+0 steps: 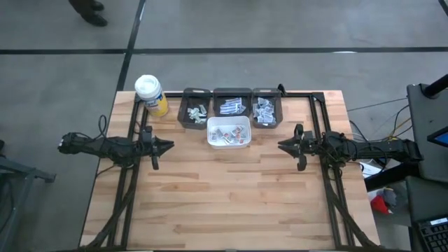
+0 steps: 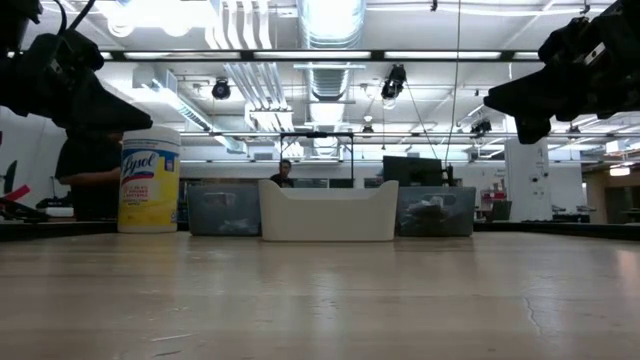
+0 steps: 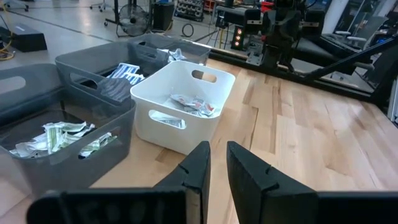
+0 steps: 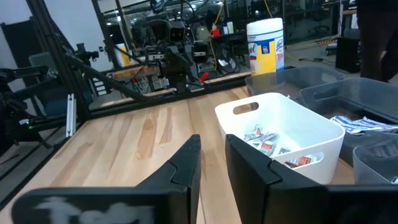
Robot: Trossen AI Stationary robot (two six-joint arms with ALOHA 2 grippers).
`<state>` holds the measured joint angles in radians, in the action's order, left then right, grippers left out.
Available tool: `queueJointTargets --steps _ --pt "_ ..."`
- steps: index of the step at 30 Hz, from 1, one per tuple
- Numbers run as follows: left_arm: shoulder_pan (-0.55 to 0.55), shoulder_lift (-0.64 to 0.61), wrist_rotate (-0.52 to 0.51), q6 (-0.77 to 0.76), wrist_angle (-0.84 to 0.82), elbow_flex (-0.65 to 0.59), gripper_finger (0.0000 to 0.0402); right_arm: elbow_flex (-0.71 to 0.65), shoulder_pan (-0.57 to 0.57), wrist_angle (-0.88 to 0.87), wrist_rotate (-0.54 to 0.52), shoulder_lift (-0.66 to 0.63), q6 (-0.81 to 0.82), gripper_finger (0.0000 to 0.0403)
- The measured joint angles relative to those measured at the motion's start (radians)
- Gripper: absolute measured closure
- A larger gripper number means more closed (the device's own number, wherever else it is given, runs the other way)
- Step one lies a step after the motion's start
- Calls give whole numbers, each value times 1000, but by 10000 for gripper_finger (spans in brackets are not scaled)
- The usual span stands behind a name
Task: Pick & Place First Aid Supplies
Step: Return to Home Position
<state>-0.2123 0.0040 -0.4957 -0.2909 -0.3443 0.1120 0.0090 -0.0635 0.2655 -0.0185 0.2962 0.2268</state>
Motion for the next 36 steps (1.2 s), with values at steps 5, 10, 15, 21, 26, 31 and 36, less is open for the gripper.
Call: queueJointTargets --steps 5,10,15,21,26,31,36 --pt "0 0 0 0 -2 0 346 0 0 0 0 0 -1 321" --pt "0 0 0 0 -3 0 346 0 0 0 0 0 -2 314" --pt "0 0 0 0 -3 0 346 0 0 0 -1 0 -1 312" --pt "0 0 0 0 -3 0 346 0 0 0 -1 0 -1 325" --pt "0 0 1 0 -3 0 346 0 0 0 -1 0 -1 335" --pt "0 0 1 0 -3 0 346 0 0 0 -1 0 -1 339" --pt "0 0 1 0 -3 0 346 0 0 0 -2 0 0 331"
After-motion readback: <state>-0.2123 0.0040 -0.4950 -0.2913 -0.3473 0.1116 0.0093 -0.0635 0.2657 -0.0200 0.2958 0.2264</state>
